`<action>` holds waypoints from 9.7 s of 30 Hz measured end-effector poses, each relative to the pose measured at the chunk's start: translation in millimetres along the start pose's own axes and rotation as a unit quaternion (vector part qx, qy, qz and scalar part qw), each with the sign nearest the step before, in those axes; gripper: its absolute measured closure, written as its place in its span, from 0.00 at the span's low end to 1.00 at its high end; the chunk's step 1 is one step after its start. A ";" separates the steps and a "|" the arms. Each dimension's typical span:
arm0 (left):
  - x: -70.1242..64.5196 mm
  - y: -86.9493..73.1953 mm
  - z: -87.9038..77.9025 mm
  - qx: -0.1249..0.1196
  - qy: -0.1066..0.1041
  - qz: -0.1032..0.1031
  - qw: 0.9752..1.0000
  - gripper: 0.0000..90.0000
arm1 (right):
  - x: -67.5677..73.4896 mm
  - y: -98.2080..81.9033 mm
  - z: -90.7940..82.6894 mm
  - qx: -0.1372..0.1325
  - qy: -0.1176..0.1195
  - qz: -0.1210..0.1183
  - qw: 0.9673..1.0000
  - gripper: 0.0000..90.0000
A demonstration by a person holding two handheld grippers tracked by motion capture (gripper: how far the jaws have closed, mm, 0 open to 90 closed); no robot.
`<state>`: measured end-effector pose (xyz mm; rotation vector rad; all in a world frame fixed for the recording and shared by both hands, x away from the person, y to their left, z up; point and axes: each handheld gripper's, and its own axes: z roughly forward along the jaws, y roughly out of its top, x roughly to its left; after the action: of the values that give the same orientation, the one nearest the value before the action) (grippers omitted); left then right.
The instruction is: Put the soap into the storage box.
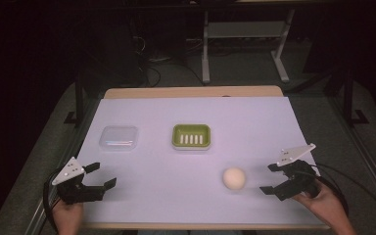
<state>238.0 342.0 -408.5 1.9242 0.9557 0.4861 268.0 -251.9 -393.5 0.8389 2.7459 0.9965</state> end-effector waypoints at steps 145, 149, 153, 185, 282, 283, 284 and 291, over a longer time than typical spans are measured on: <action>4.7 1.4 -4.1 -0.016 0.002 -0.011 1.000 0.15 | -14.0 138.0 97.3 0.107 0.090 -0.076 0.987 0.26; 4.9 1.4 -4.5 -0.017 0.003 -0.012 1.000 0.15 | -15.4 145.3 99.6 0.108 0.091 -0.079 0.987 0.27; 5.0 1.3 -4.6 -0.016 0.003 -0.012 1.000 0.15 | -16.7 150.7 100.7 0.109 0.091 -0.081 0.987 0.27; 4.6 1.7 -4.4 -0.015 0.005 -0.008 1.000 0.15 | -28.7 207.0 106.2 0.091 0.094 -0.094 0.987 0.26; 6.2 -0.3 -6.8 -0.019 0.007 -0.016 1.000 0.15 | -63.4 237.1 182.6 0.122 0.072 -0.049 0.989 0.26; 6.2 -0.4 -6.9 -0.019 0.007 -0.018 1.000 0.15 | -63.4 236.7 183.4 0.123 0.072 -0.049 0.989 0.26; 6.6 -0.5 -7.4 -0.018 0.008 -0.017 1.000 0.15 | -63.4 236.1 184.2 0.122 0.070 -0.049 0.989 0.26; 6.1 -0.4 -6.7 -0.019 0.007 -0.017 1.000 0.15 | -62.7 233.2 188.4 0.119 0.064 -0.051 0.989 0.26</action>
<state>237.2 350.5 -405.7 1.8691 0.9801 0.4948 480.4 -31.4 -401.6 0.6747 3.0268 0.7380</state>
